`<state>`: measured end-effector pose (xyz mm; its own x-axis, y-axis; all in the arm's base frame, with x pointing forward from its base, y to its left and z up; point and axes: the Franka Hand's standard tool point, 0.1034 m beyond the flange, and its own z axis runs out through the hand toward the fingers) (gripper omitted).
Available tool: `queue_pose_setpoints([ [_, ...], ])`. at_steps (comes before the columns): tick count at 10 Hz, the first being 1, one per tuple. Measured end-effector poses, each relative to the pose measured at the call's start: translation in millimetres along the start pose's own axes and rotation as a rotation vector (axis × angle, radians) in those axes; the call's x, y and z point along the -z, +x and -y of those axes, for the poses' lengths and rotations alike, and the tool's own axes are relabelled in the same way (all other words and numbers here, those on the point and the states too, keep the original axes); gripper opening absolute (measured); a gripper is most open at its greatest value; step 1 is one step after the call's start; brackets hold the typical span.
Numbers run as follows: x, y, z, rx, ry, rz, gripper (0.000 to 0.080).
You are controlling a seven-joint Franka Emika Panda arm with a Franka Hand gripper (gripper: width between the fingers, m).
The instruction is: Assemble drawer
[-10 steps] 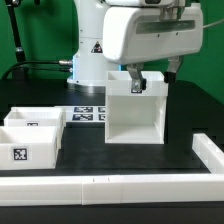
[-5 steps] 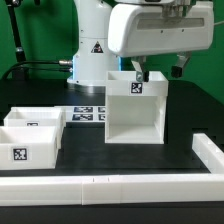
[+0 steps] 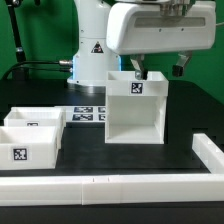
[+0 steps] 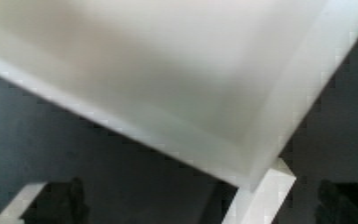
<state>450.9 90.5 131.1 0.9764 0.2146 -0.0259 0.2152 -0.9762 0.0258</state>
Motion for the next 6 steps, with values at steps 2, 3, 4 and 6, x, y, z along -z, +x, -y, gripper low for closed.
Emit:
queue_pose_setpoints([
  [2,-2.3,-14.1,14.5,-0.079,-0.003,0.019,0.0649],
  [3,-3.8,-18.4,15.4,-0.107,-0.002,0.025,0.0649],
  [4,-8.7,-24.5,16.1,-0.142,0.008,0.033,0.0649],
  [6,-23.1,-30.1,17.6,-0.166,0.021,0.030,0.0649],
])
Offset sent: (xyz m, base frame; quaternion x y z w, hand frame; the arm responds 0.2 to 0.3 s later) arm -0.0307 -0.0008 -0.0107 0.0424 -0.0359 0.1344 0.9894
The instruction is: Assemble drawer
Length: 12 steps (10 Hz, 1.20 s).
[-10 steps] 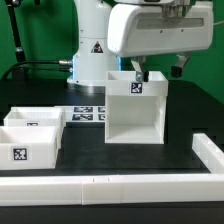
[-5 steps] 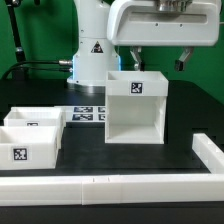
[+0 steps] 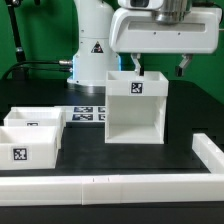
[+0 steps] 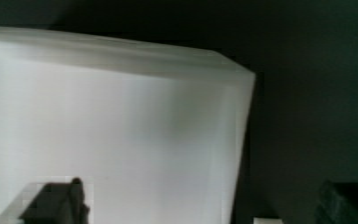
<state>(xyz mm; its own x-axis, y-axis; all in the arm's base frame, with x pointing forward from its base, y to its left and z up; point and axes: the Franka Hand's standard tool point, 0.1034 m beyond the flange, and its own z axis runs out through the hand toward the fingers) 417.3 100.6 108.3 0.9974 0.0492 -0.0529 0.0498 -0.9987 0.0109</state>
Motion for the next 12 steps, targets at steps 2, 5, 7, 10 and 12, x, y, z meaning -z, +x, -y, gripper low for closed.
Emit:
queue_pose_setpoints([
  [2,-9.0,1.1,2.2,-0.047,0.028,0.007,0.0649],
  [5,-6.4,10.2,4.7,-0.067,0.042,0.019,0.0524],
  [7,-6.7,10.1,4.7,-0.067,0.042,0.018,0.0388],
  [10,-6.7,10.1,4.8,-0.067,0.042,0.018,0.0075],
  [12,-6.7,10.2,4.8,-0.067,0.042,0.018,0.0036],
])
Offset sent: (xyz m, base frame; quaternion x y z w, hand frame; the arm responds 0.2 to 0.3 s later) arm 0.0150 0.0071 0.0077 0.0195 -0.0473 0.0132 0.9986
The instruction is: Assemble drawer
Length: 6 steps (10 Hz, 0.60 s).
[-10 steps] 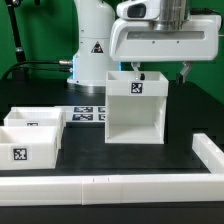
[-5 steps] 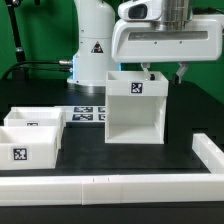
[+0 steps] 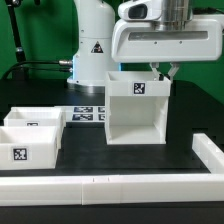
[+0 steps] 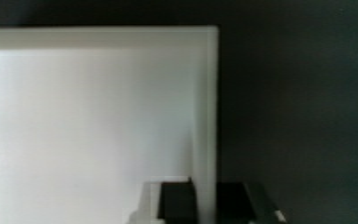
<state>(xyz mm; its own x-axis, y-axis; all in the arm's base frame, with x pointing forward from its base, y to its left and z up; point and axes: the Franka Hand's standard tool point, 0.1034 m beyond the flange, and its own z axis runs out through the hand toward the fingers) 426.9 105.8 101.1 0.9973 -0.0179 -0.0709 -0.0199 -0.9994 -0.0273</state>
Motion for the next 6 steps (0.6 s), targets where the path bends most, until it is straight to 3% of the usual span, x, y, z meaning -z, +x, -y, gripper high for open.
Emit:
queue_pose_setpoints([
  [4,0.7,5.5,-3.6,0.020,0.001,0.000,0.0036],
  [6,4.1,45.2,-13.9,0.019,0.008,-0.022,0.0037],
])
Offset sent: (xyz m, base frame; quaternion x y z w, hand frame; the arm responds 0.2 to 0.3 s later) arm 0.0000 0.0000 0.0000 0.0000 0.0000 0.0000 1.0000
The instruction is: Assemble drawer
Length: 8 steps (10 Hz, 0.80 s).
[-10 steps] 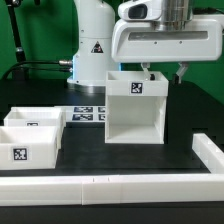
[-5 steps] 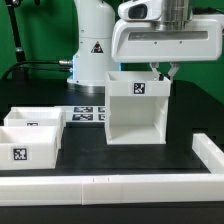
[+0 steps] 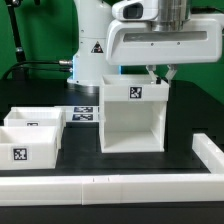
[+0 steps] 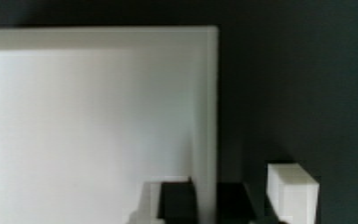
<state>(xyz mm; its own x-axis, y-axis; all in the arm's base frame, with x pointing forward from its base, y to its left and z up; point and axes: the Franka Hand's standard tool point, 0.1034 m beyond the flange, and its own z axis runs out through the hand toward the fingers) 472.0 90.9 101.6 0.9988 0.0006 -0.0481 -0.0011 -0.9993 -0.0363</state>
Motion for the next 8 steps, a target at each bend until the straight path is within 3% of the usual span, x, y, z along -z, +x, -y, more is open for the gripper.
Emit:
queue_pose_setpoints([
  [5,6.1,97.8,-6.1,-0.028,0.017,-0.070,0.0038],
  [6,6.7,110.4,-3.2,-0.044,0.020,-0.084,0.0038],
  [8,7.5,115.3,1.7,-0.059,0.024,-0.093,0.0038],
])
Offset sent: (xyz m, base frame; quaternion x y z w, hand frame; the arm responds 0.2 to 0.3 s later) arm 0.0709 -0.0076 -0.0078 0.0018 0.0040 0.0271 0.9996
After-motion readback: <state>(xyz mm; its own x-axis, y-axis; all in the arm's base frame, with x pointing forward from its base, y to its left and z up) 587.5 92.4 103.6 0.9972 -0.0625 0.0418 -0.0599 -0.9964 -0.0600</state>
